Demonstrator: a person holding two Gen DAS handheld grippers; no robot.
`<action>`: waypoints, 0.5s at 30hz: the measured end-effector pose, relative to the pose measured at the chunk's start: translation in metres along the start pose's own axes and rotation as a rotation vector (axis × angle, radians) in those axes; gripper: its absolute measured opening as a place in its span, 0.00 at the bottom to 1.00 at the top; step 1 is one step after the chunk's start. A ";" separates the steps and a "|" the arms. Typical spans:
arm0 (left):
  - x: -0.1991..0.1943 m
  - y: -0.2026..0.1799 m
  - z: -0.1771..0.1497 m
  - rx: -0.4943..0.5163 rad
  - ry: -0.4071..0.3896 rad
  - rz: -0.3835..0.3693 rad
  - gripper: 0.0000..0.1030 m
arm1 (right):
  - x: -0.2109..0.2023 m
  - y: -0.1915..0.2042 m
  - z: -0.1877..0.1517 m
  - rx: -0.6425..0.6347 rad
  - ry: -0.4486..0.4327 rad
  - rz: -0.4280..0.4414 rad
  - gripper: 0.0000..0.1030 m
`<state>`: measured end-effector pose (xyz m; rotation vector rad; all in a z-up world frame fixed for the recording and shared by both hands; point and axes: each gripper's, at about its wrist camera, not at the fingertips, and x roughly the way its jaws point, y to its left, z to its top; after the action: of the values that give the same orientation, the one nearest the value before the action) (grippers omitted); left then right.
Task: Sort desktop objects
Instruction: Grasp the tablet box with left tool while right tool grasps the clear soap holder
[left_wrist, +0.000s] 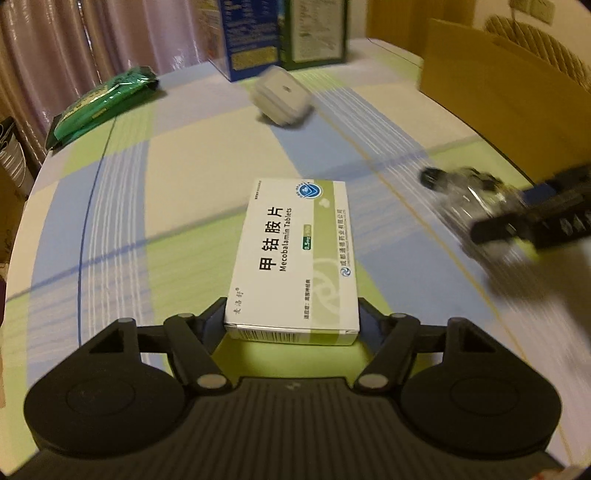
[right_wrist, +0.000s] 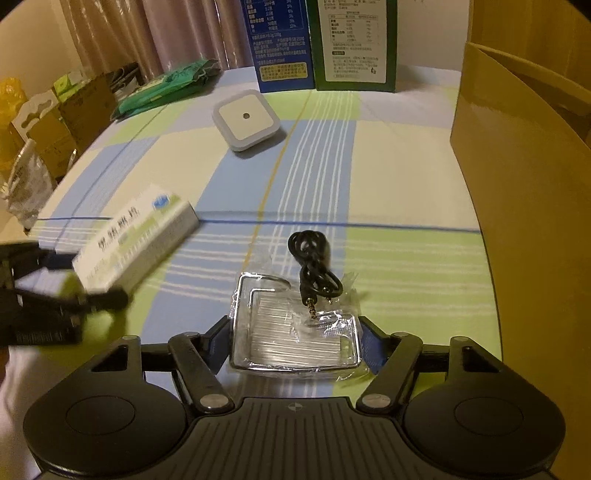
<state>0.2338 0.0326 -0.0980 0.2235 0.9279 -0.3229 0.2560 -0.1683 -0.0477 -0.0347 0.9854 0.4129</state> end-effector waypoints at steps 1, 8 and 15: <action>-0.007 -0.006 -0.005 0.001 0.005 -0.001 0.65 | -0.004 0.000 -0.004 0.006 -0.001 0.004 0.65; -0.052 -0.037 -0.040 -0.101 0.001 -0.012 0.65 | -0.045 0.009 -0.042 -0.004 -0.020 0.045 0.65; -0.059 -0.059 -0.055 -0.082 0.000 -0.009 0.80 | -0.062 0.011 -0.070 -0.006 -0.025 0.027 0.65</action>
<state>0.1382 0.0059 -0.0845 0.1445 0.9403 -0.2924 0.1658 -0.1927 -0.0349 -0.0220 0.9610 0.4400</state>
